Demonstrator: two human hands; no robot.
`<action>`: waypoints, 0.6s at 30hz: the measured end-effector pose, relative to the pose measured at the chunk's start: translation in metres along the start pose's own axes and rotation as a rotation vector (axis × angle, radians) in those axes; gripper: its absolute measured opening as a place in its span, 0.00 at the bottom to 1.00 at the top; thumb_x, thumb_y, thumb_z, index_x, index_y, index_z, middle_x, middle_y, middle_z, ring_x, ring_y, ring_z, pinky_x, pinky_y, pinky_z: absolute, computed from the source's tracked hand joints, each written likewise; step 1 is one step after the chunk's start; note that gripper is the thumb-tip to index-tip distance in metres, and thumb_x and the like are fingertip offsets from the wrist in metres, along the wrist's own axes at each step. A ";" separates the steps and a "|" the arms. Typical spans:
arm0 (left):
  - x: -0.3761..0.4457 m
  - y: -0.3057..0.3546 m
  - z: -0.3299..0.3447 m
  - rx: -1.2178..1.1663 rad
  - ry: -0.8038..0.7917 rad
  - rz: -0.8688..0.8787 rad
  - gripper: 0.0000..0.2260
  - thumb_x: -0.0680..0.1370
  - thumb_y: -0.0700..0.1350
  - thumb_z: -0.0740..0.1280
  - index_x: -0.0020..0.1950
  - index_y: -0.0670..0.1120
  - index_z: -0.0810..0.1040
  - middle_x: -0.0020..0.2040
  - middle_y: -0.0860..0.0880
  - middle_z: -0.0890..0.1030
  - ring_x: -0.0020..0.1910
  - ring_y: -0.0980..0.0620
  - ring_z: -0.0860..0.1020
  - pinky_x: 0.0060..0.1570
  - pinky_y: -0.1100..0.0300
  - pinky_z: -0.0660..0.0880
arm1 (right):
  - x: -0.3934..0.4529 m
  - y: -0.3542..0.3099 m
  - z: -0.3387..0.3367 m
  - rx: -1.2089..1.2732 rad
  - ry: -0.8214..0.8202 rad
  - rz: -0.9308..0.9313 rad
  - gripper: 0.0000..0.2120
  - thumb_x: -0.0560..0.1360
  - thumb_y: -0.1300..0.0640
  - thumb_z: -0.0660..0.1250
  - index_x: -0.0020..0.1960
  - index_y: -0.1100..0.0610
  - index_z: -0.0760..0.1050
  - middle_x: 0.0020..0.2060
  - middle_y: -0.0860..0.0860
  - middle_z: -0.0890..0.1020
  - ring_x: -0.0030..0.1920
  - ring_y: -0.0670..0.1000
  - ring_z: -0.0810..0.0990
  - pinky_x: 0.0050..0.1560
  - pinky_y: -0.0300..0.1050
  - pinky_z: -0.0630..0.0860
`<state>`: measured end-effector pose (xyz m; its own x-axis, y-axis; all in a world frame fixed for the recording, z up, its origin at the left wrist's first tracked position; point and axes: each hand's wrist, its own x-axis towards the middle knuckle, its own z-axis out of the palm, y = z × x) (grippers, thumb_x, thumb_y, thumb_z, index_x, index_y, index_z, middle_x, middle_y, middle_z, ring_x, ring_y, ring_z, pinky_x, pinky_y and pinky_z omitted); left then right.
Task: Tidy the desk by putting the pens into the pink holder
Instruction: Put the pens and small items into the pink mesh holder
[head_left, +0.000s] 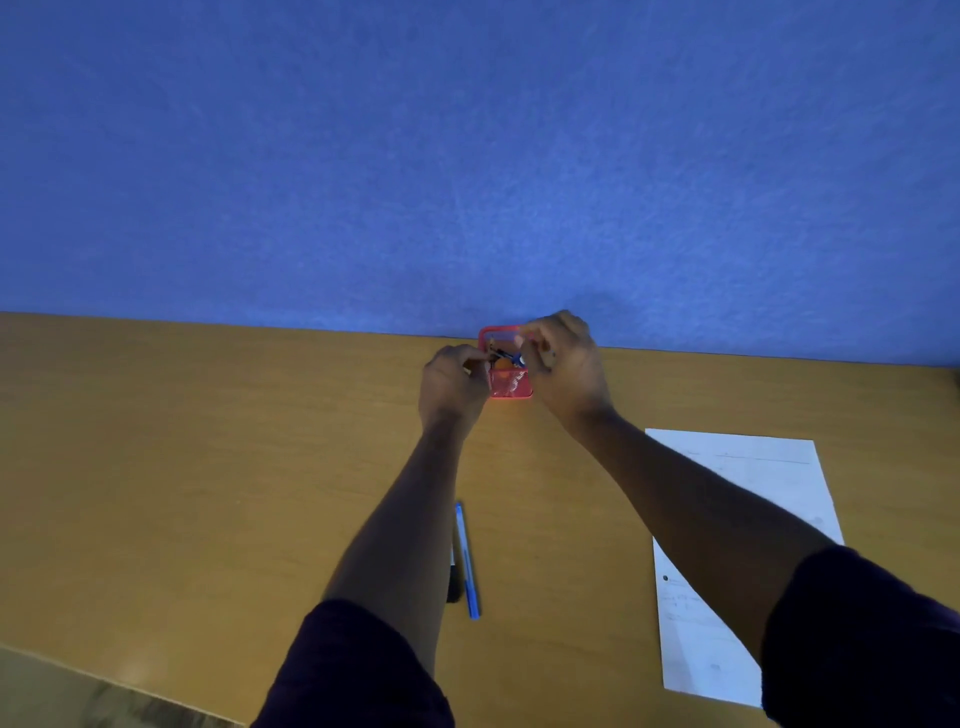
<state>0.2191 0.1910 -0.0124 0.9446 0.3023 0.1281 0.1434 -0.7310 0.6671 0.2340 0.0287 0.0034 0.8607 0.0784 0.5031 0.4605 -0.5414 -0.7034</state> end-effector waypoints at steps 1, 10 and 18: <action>-0.003 -0.004 -0.003 0.018 0.015 0.006 0.04 0.76 0.44 0.70 0.48 0.49 0.84 0.46 0.50 0.84 0.44 0.50 0.81 0.43 0.60 0.76 | -0.012 -0.006 0.000 0.014 -0.017 -0.052 0.03 0.77 0.58 0.69 0.48 0.57 0.79 0.42 0.46 0.75 0.43 0.45 0.72 0.40 0.33 0.69; -0.052 -0.048 -0.047 0.761 -0.621 -0.264 0.29 0.74 0.66 0.68 0.61 0.43 0.78 0.54 0.45 0.83 0.53 0.45 0.82 0.52 0.53 0.78 | -0.138 -0.026 0.019 -0.104 -0.985 -0.414 0.09 0.78 0.59 0.65 0.54 0.53 0.82 0.47 0.50 0.83 0.49 0.50 0.79 0.49 0.52 0.78; -0.083 -0.061 -0.042 0.571 -0.777 -0.429 0.12 0.69 0.53 0.77 0.42 0.46 0.81 0.34 0.50 0.85 0.32 0.53 0.85 0.49 0.53 0.83 | -0.154 -0.031 0.023 -0.327 -1.206 -0.548 0.24 0.74 0.65 0.67 0.67 0.46 0.74 0.58 0.51 0.78 0.52 0.54 0.78 0.47 0.49 0.77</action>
<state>0.1192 0.2360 -0.0327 0.6825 0.2763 -0.6767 0.4373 -0.8962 0.0751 0.0921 0.0527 -0.0633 0.3167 0.9297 -0.1883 0.8742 -0.3631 -0.3225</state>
